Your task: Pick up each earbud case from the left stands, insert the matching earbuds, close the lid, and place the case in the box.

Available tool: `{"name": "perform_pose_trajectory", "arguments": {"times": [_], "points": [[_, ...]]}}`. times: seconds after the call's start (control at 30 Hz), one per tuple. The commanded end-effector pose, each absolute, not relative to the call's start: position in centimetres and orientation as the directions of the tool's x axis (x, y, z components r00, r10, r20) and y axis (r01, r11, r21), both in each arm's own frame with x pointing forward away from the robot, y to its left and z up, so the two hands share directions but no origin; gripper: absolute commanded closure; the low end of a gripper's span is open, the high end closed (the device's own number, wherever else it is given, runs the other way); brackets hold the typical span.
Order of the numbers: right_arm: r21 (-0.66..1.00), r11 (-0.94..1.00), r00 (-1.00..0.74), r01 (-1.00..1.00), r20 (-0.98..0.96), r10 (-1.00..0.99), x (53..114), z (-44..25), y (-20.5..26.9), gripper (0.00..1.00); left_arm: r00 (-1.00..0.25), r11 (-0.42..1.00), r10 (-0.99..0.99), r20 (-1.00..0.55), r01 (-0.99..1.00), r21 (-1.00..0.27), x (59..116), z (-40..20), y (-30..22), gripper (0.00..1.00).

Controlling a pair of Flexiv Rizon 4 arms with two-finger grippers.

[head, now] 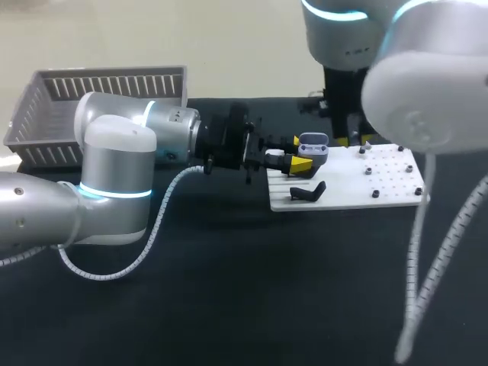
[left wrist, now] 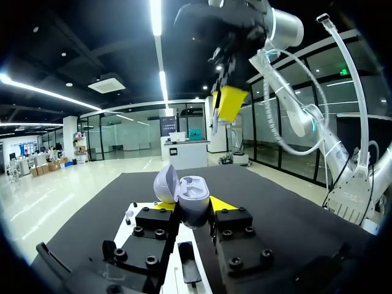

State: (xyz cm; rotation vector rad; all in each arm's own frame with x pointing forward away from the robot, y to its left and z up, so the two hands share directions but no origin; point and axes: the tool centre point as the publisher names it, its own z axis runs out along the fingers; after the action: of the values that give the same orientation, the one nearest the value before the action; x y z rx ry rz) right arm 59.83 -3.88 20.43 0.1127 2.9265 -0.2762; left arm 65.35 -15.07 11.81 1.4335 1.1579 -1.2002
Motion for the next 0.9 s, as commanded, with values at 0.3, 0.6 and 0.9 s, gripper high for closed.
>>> {"name": "perform_pose_trajectory", "arguments": {"times": [0.3,0.6,0.9], "points": [[-0.18,0.961,-0.973,0.212,-0.127,0.191,60.9,21.4,-0.7,1.0,0.089,-0.146,0.1,-0.991,0.987,0.074,65.3,11.7,-15.0,1.0],[-0.18,0.961,-0.973,0.212,-0.127,0.191,60.9,21.4,-0.7,1.0,0.089,-0.146,0.1,-0.991,0.987,0.074,65.3,11.7,-15.0,1.0],[-0.18,0.961,-0.973,0.212,-0.127,0.191,60.9,21.4,-0.7,1.0,0.089,-0.146,0.1,-0.991,0.987,0.074,65.3,11.7,-15.0,1.0]]}}
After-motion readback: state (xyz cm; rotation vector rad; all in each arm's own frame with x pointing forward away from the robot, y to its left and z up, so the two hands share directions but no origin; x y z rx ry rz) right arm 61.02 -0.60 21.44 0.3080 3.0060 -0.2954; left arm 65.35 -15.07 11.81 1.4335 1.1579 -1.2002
